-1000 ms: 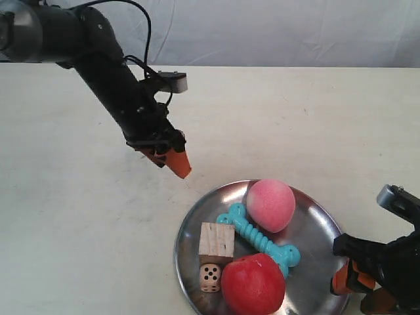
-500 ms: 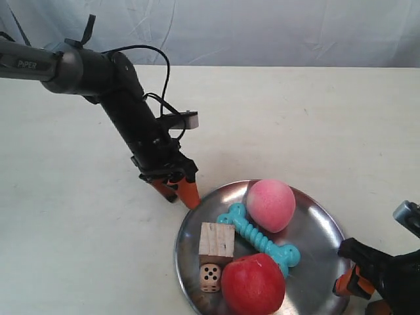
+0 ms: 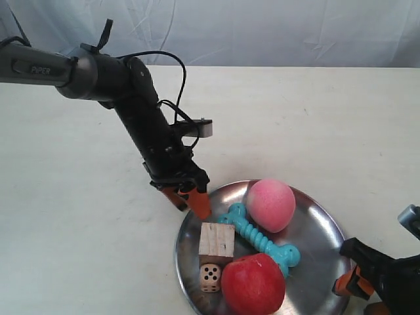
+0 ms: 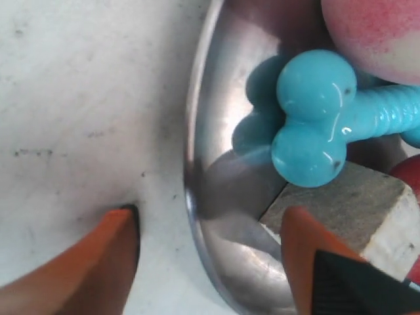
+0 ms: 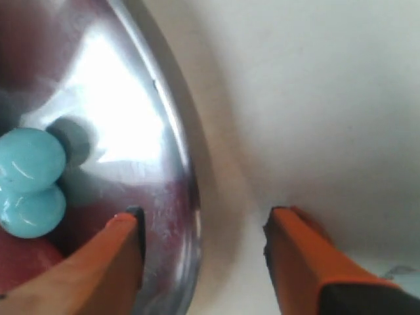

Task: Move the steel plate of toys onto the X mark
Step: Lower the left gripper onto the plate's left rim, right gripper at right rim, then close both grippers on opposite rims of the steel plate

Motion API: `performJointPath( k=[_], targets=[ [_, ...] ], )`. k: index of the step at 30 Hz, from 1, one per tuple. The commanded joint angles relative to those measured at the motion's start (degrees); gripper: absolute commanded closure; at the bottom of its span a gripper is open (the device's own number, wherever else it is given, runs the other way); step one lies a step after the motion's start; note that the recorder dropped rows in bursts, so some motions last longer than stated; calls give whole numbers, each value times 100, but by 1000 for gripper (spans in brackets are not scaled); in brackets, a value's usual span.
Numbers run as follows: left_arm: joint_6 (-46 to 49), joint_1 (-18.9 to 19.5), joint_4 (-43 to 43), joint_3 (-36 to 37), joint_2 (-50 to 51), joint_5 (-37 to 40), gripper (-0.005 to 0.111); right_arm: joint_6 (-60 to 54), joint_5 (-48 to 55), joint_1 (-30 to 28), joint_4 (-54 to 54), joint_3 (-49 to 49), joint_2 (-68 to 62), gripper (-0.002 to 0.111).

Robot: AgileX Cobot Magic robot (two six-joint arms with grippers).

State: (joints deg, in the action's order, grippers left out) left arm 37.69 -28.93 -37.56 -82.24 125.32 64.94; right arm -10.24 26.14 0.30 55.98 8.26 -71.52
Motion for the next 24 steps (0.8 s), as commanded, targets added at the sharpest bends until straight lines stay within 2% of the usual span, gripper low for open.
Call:
performJointPath(
  k=[1,18,24],
  targets=[
    [35,-129,-31,6,200,-31,46,-194,-168,-28,269,-107,39,55],
    [35,-156,-142,6,430,37,46,-659,-592,-28,711,-118,39,55],
    [35,-156,-142,6,430,37,46,-730,-377,-28,763,-118,39,55]
  ],
)
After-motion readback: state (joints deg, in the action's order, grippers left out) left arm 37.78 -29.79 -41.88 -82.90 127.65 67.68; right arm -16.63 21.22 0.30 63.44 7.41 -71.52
